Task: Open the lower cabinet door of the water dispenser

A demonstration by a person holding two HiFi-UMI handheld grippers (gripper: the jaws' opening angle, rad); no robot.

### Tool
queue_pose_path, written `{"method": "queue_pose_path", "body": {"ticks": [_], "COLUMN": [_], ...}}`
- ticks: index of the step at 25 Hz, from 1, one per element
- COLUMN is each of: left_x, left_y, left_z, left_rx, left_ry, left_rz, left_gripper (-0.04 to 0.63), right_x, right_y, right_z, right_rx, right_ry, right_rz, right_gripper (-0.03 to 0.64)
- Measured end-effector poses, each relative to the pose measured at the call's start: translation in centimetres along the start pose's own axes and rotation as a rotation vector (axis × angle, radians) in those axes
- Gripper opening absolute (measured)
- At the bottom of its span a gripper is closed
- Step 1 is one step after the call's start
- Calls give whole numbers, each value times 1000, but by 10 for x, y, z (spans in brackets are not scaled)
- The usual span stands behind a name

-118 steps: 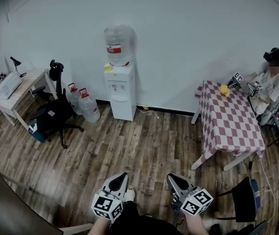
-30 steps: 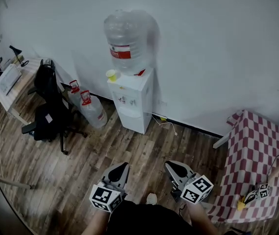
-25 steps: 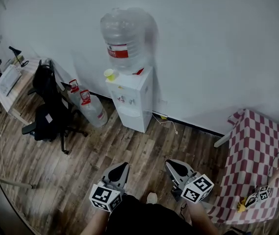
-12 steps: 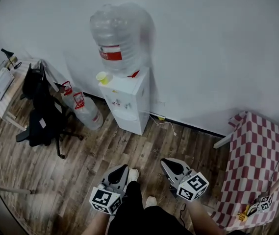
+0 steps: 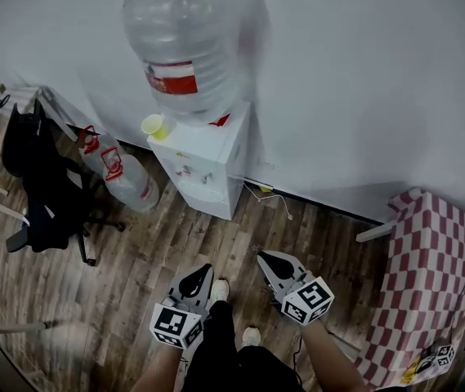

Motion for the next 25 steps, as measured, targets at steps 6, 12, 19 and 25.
{"method": "queue_pose_path", "body": {"ticks": [6, 12, 19, 25], "left_x": [69, 138, 195, 243], "left_y": [62, 109, 159, 197], "left_z": [-31, -98, -194, -280], "left_rx": [5, 54, 44, 74], "left_ry": [30, 34, -2, -16], "left_rz": [-60, -70, -54, -50], "left_gripper": [14, 14, 14, 14], "right_x": [73, 128, 182, 219], "right_y": [-48, -103, -157, -210], "right_z": [-36, -104, -202, -285], "right_rx": [18, -12, -59, -79], "right_ry": [24, 55, 46, 35], "right_rz": [-27, -48, -46, -68], "right_gripper": [23, 23, 23, 25]}}
Point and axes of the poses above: the fingertips, and each gripper's own axes: x forward along the fingers, y to its left, z out of its top, the point moved 10 cm from there along -x, backward along the fingers
